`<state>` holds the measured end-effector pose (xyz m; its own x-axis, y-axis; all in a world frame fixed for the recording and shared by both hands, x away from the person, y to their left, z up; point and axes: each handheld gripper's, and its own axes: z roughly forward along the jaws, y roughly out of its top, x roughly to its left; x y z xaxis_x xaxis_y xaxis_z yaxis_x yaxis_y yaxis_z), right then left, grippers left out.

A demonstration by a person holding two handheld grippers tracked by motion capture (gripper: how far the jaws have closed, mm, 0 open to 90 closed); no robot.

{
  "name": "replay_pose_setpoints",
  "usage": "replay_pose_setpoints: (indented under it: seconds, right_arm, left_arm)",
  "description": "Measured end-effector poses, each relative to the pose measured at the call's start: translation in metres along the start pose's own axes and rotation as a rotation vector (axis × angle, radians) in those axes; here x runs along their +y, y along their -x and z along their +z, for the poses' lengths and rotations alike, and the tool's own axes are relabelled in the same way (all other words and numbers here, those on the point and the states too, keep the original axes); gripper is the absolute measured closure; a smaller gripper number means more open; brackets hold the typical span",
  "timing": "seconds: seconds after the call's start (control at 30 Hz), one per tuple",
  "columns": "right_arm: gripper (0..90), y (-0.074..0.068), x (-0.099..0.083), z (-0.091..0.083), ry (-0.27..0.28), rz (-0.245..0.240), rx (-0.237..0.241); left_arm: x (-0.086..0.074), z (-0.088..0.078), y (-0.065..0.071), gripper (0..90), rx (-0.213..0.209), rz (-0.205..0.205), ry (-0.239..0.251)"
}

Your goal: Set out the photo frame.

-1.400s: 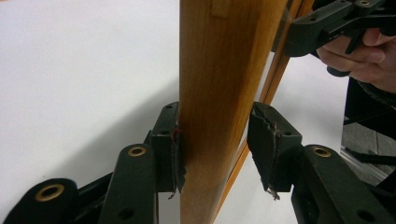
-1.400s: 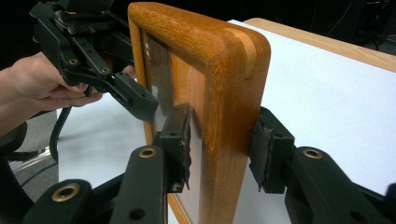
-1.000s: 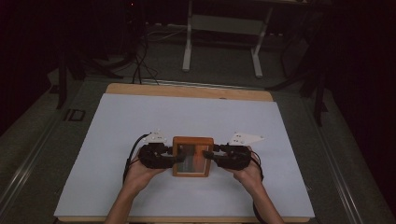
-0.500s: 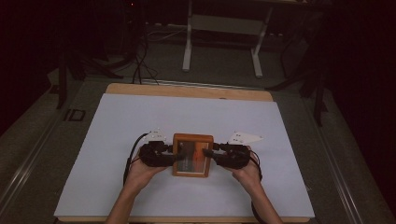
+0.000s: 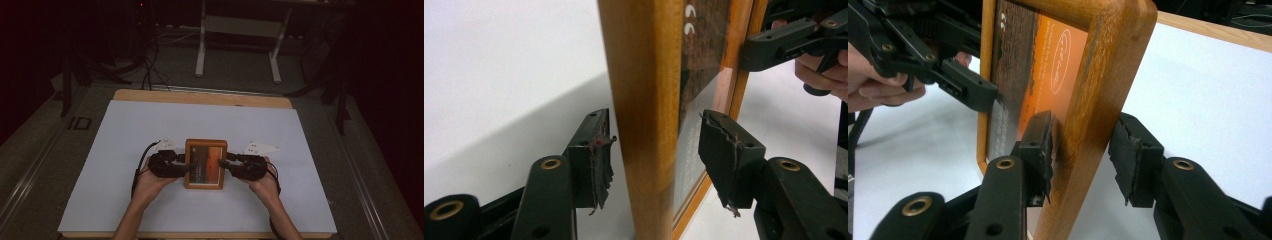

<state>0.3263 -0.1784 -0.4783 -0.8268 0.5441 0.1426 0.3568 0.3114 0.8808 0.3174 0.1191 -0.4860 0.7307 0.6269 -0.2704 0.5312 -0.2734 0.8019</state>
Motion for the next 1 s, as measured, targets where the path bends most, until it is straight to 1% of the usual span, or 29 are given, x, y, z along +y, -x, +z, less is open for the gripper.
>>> replay_pose_setpoints:
  seconds: [0.13,0.2,0.37,0.4,0.57,0.7,0.8,0.83,0.87,0.9,0.93,0.97,1.0]
  right_arm:
    - [61.4,0.0006,-0.0008,-0.0002,-0.003,-0.001,0.004]
    - [61.7,0.001,-0.0017,-0.0008,-0.007,-0.001,0.005]
    - [63.7,0.0017,-0.0031,-0.0014,-0.009,-0.002,0.01]
    - [63.6,0.0026,-0.0041,-0.0019,-0.005,0.001,0.019]
    - [63.2,0.0022,-0.005,-0.0027,-0.008,0.004,0.028]
    - [62.8,0.0024,-0.0054,-0.0035,-0.012,0.001,0.028]
    - [62.3,0.0028,-0.0057,-0.0035,-0.011,0.001,0.023]
    - [62.3,0.0028,-0.0056,-0.0035,-0.011,0.001,0.022]
    - [62.3,0.003,-0.0055,-0.0037,-0.011,0.0,0.021]
    - [62.3,0.0032,-0.0054,-0.0038,-0.01,0.002,0.021]
    - [62.3,0.0032,-0.0054,-0.0038,-0.01,0.002,0.021]
    - [62.4,0.0034,-0.0054,-0.0038,-0.01,0.003,0.019]
    - [62.5,0.0035,-0.0056,-0.0039,-0.01,0.003,0.019]
  left_arm:
    - [-0.0007,-0.002,-0.0013,48.3,0.01,0.004,0.0]
    - [-0.0014,-0.0035,-0.0033,48.9,0.02,-0.007,0.006]
    - [-0.0017,-0.0057,-0.0055,48.9,0.018,-0.016,0.017]
    - [-0.0017,-0.0056,-0.0056,48.9,0.018,-0.016,0.017]
    - [-0.0017,-0.0054,-0.0059,49.4,0.024,-0.02,0.021]
    - [-0.0019,-0.0043,-0.0051,49.5,0.025,-0.019,0.011]
    - [-0.0024,-0.0029,-0.0049,49.8,0.021,-0.018,-0.002]
    - [-0.0027,-0.0026,-0.0051,50.7,0.009,-0.016,-0.008]
    - [-0.0027,-0.0025,-0.0044,53.4,-0.001,-0.013,-0.01]
    - [-0.0027,-0.0023,-0.0038,53.7,-0.01,-0.006,-0.014]
    - [-0.0027,-0.0023,-0.0038,55.2,-0.01,-0.006,-0.014]
    - [-0.0027,-0.0015,-0.0022,55.2,-0.018,-0.001,-0.018]
    - [-0.0027,-0.0011,-0.0012,57.3,-0.01,0.004,-0.023]
